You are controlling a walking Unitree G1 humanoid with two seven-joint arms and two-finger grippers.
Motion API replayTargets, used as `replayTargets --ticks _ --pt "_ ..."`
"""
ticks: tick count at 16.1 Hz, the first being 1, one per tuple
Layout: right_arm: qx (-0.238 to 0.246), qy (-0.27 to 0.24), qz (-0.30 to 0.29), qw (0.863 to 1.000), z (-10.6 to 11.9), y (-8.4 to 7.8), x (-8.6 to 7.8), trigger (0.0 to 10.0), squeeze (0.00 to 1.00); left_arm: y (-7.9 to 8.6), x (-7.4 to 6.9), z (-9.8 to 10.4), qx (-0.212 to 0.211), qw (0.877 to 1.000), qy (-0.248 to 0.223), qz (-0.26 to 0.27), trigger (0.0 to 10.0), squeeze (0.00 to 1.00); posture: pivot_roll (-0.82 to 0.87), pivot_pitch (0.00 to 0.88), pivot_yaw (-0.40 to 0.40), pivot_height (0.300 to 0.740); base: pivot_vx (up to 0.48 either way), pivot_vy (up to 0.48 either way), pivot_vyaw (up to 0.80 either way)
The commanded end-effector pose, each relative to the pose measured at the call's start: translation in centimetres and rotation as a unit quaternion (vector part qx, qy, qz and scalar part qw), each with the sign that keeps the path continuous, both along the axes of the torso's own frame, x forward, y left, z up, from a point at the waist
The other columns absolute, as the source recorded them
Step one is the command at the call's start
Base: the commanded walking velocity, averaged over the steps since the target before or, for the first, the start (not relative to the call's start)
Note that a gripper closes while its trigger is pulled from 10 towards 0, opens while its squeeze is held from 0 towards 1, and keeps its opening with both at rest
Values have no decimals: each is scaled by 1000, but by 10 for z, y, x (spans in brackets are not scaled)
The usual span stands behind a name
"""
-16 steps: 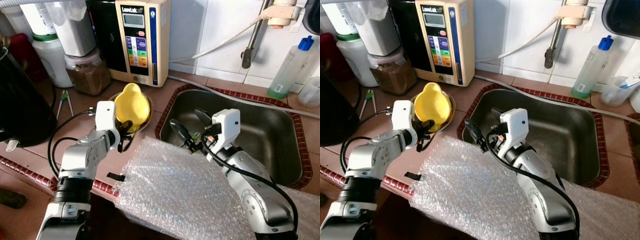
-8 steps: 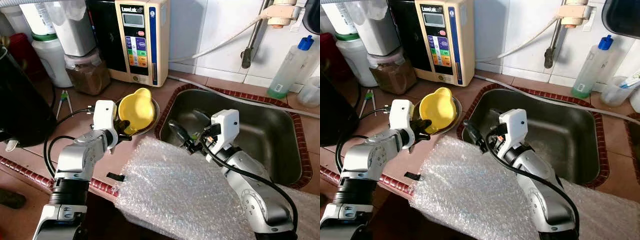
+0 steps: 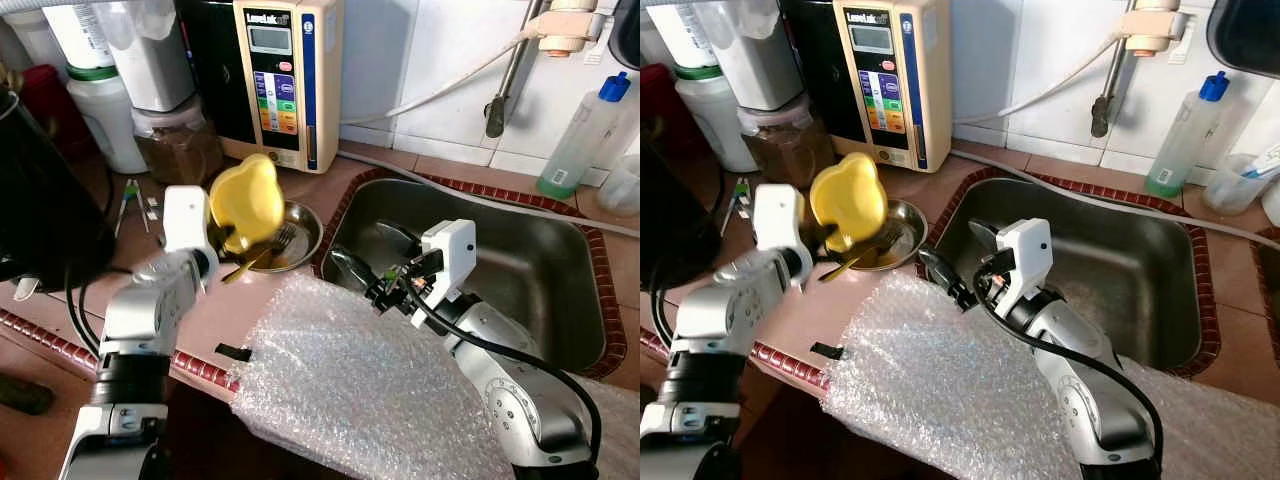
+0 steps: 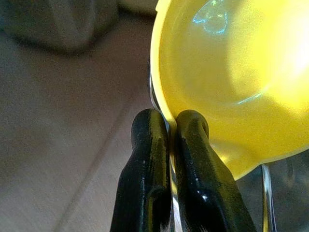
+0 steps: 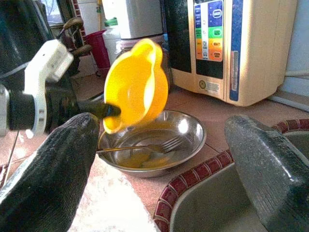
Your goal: Kitchen organization
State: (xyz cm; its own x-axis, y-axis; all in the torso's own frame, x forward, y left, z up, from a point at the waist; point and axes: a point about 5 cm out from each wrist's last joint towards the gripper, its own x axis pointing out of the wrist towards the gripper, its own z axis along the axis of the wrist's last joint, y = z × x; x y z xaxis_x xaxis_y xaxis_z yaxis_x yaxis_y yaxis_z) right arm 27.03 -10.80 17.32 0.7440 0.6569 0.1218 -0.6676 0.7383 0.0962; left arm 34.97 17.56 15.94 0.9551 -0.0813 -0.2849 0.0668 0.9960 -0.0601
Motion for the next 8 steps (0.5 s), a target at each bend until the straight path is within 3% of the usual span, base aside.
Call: replayTargets --ticks 1,5,8 --pt "0 -13 10 1000 8 1 0 10000 373 1 4 14 1 999 -36 14 0 0 -113 21 56 740 0 0 0" --pt "1 -11 8 1000 8 1 0 10000 345 -5 4 12 6 999 -43 12 0 0 -117 19 52 740 0 0 0" --pt "1 -12 5 1000 8 0 1 10000 341 -6 8 20 36 996 -73 23 0 0 -119 18 49 740 0 0 0"
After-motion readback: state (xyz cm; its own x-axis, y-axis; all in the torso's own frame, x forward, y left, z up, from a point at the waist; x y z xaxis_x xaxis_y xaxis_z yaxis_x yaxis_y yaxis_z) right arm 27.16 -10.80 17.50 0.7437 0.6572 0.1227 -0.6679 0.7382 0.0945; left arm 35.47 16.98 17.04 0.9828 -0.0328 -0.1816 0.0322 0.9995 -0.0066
